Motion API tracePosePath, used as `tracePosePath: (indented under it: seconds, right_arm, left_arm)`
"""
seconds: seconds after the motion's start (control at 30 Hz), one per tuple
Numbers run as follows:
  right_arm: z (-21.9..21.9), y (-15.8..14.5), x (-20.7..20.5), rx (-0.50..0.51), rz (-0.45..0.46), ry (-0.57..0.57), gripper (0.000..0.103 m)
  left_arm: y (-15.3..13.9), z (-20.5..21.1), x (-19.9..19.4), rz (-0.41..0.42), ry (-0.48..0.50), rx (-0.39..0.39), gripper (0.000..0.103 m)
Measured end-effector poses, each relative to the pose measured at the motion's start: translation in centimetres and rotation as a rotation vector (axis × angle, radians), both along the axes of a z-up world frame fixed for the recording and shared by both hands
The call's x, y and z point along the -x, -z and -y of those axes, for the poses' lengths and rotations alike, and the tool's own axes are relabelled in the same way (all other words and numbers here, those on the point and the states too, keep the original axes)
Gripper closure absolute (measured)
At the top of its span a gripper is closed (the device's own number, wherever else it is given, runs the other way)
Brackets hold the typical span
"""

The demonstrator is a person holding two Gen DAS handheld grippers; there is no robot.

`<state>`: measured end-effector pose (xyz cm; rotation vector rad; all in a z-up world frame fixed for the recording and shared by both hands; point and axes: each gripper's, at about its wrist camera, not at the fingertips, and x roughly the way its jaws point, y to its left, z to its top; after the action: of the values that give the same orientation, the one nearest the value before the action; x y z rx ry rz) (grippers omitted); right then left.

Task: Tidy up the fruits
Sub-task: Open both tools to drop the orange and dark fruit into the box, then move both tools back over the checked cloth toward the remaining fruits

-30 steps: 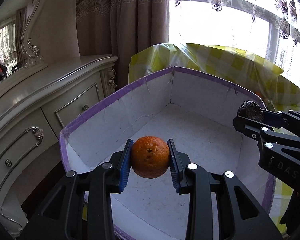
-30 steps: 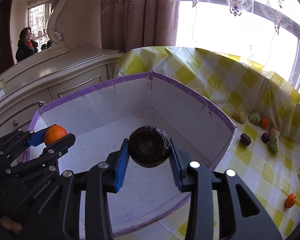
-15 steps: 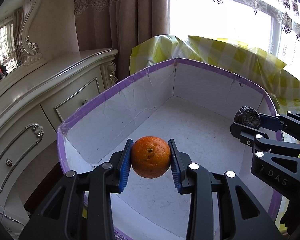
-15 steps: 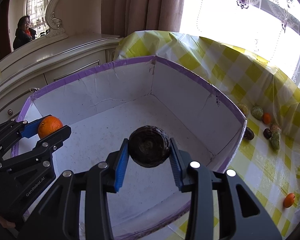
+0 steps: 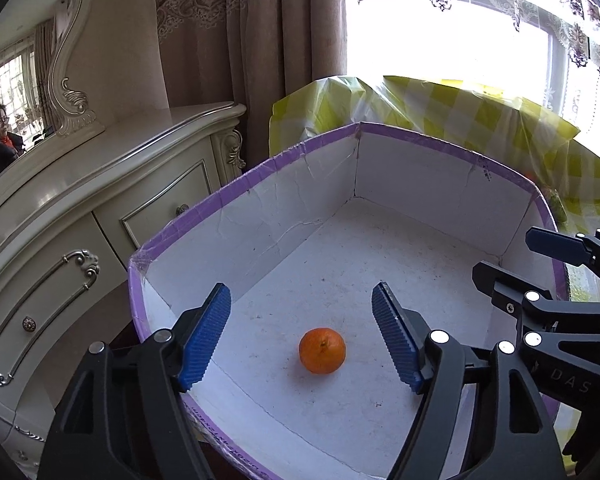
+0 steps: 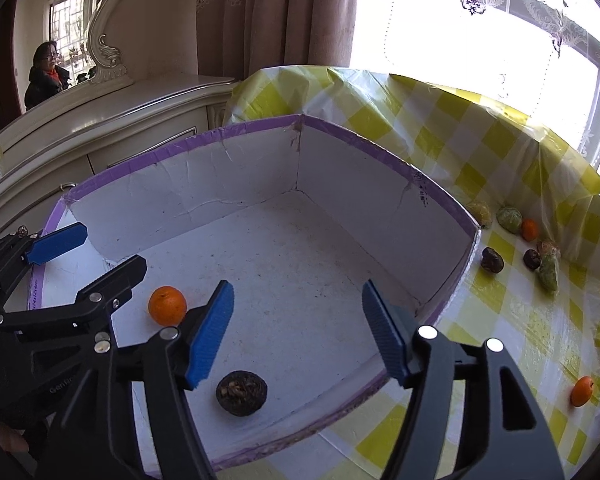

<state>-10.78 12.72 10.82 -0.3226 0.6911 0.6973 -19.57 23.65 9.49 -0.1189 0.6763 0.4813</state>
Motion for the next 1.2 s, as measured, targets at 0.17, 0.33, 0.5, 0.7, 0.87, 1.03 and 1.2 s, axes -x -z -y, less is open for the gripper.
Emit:
tracePosePath:
  seconds: [0.17, 0.33, 0.5, 0.7, 0.87, 1.03, 1.2]
  right_arm:
    - [2.7, -1.0, 0.0, -0.082, 0.001, 0.022, 0.032]
    - [7.7, -2.1, 0.1, -0.200, 0.045, 0.072, 0.023]
    - [14.7, -1.5, -0.9, -0.260, 0.059, 0.199, 0.012]
    - [24.9, 2.2, -3.4, -0.272, -0.002, 0.433, 0.010]
    - [33.3, 6.0, -5.4, -0.264, -0.084, 0.635, 0.010]
    - [39.1, 8.4, -8.0, -0.247, -0.140, 0.772, 0.010]
    - [39.9, 9.5, -12.2, -0.203, -0.198, 0.790, 0.010]
  left_arm:
    - [-1.1, 1.3, -0.1, 0.016, 0.006, -0.039, 0.016]
    - [-3.0, 3.7, 0.1, 0.066, 0.037, -0.078, 0.016]
    - [-5.2, 8.3, -0.4, 0.135, 0.147, -0.123, 0.016]
    - [-6.0, 17.6, -2.6, 0.171, 0.436, -0.145, 0.016]
    - [-3.0, 24.7, -7.1, 0.101, 0.686, -0.015, 0.016]
    - [2.7, 27.5, -14.1, 0.003, 0.712, 0.120, 0.016]
    - [7.4, 26.1, -19.1, -0.082, 0.608, 0.220, 0.016]
